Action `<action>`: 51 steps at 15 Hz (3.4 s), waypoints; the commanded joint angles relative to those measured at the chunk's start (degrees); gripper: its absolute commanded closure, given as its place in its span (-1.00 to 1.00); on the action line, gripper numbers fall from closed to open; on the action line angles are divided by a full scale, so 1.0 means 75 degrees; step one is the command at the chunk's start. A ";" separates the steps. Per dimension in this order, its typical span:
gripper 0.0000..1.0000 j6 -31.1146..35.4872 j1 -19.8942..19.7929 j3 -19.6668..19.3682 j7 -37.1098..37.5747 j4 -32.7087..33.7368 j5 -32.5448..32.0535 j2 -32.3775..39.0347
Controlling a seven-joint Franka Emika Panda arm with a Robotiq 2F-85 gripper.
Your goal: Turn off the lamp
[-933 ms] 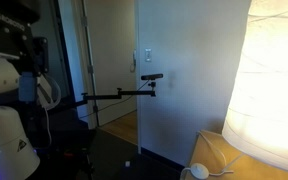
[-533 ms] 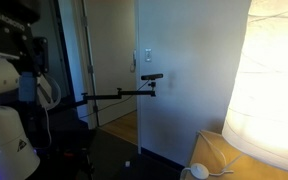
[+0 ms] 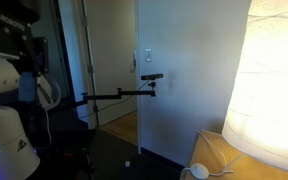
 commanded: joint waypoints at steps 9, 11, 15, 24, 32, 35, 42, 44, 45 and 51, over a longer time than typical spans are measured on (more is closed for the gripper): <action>-1.00 -0.0804 0.1120 0.0010 -0.0840 -0.0070 0.0746 0.0223; -1.00 -0.0981 0.1388 0.0032 -0.1102 -0.0125 0.0825 0.0302; -1.00 -0.1143 0.1943 0.0111 -0.1779 -0.0285 0.0960 0.0404; -1.00 -0.0972 0.2878 0.0492 -0.3660 -0.0444 0.1740 0.0540; -1.00 -0.0566 0.3283 0.1465 -0.3346 -0.0140 0.2128 0.1143; -1.00 -0.0384 0.3364 0.1830 -0.3057 0.0139 0.2218 0.1510; -1.00 -0.0303 0.3364 0.2110 -0.2836 0.0289 0.2120 0.1751; -1.00 -0.0303 0.3354 0.2122 -0.2840 0.0391 0.2149 0.1905; -1.00 -0.0303 0.3351 0.2125 -0.2841 0.0417 0.2153 0.1950; -1.00 -0.0294 0.3331 0.2080 -0.2870 0.0252 0.2187 0.2041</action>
